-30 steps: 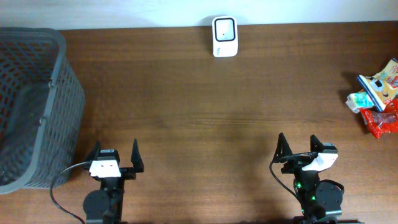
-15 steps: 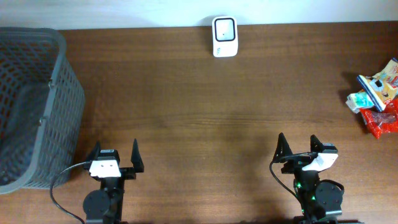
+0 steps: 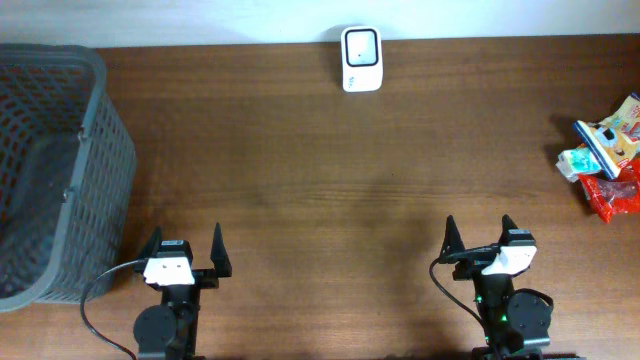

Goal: Scan the item barcode

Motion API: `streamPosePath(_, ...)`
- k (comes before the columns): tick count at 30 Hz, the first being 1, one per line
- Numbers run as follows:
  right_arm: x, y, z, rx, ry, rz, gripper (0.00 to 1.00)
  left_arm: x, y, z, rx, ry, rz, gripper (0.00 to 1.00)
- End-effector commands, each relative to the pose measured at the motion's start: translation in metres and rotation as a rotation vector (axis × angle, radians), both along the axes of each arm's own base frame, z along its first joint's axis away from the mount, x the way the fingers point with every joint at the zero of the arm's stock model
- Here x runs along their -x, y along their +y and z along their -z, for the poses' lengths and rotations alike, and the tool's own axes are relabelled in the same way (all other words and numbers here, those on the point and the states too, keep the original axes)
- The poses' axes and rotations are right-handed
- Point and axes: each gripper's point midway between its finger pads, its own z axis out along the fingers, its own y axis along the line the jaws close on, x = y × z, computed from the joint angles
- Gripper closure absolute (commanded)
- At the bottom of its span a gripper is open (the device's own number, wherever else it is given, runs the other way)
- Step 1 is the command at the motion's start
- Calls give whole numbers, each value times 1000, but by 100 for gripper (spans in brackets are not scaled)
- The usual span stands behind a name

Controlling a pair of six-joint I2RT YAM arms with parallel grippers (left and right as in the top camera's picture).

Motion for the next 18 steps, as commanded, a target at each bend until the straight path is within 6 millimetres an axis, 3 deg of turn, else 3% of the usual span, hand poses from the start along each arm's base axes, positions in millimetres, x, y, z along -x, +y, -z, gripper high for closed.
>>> streamPosePath(1,0,-1,4,86,6,-1,1,0,0,2,-17,0,1,1)
streamPosePath(18,0,-4,4,120,6,13,1,0,0,2,-17,0,1,1)
